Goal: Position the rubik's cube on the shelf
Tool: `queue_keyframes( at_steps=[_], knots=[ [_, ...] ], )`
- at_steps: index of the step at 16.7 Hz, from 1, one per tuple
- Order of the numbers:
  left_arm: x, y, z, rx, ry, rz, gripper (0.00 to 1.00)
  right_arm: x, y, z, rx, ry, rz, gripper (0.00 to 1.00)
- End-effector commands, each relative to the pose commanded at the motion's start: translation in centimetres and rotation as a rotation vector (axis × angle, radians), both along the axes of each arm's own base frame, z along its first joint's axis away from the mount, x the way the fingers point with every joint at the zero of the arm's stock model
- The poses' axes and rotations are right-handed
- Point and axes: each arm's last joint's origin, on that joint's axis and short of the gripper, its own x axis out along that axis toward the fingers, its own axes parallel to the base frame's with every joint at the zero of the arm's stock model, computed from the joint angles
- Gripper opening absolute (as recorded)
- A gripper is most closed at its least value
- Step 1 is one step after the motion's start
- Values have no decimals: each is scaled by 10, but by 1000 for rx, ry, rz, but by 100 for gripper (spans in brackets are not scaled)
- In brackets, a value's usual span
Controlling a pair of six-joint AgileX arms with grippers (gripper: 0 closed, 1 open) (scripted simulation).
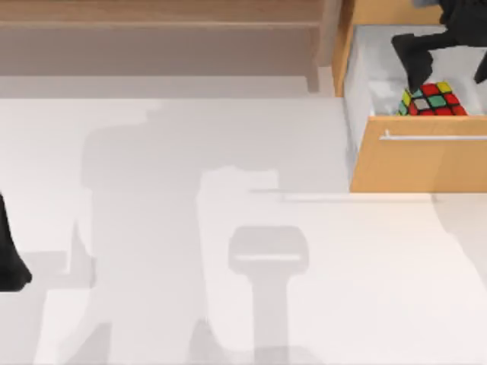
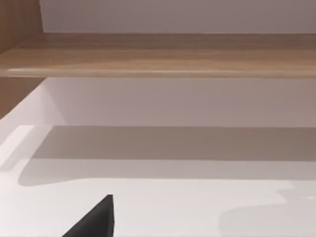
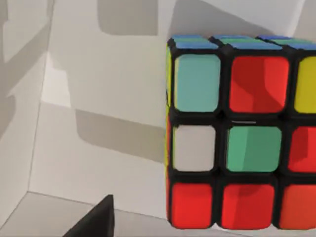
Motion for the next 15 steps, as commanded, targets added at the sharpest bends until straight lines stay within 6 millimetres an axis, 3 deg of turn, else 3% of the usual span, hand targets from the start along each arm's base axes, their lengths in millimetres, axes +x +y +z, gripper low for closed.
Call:
queue_keyframes(
  at_steps=[8, 15],
  knots=[
    [0, 0, 0, 0, 0, 0, 100, -1, 4, 1, -1, 3, 3, 100],
    [0, 0, 0, 0, 0, 0, 100, -26, 35, 35, 0, 1, -2, 100]
  ],
)
